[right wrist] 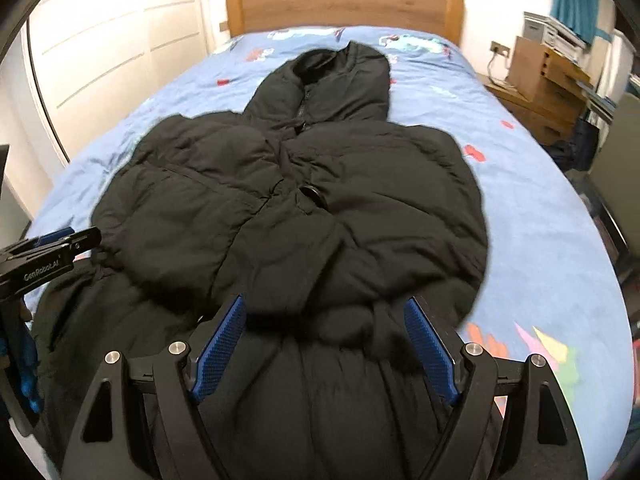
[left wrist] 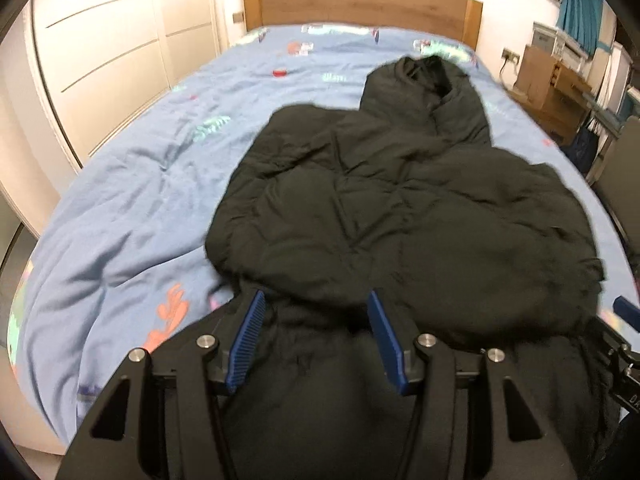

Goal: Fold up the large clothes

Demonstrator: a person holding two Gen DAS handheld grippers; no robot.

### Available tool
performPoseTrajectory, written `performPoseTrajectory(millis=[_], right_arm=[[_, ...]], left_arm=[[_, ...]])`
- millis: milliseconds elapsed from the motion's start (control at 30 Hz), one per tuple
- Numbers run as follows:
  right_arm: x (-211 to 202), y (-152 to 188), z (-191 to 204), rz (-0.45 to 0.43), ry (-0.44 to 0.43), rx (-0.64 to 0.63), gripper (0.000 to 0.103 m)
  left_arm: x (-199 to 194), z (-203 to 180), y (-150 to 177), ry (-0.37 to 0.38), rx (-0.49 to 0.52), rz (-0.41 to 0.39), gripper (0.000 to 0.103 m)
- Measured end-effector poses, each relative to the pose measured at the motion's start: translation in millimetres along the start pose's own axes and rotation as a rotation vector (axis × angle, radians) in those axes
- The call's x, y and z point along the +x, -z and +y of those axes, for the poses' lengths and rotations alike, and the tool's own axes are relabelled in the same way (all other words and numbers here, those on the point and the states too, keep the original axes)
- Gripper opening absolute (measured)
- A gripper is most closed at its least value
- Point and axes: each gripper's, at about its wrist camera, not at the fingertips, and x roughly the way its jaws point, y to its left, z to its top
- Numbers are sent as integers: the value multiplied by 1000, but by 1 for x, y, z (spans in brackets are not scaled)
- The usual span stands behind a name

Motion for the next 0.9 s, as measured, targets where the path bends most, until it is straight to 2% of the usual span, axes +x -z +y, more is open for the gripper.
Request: performPoseTrajectory(millis=[267,500,700,800,900], right_arm=[[-80,35,-3,-82,-5,51,81],[-136,62,-8,-156,0,83,81],[-177,77,-14,-222,6,88,81],[-187,76,-16,-245,12,89,81],[-192,74,-17,-255,16,90,81]], left_arm=[[-95,3,35,12,14,-124,52],[-158,4,64,4,51,-212,52],[-198,7,78,-1,89,-249,52],[-206,14,82,-12,90,-258,62],[-206,23,82,-17,85,-254,64]])
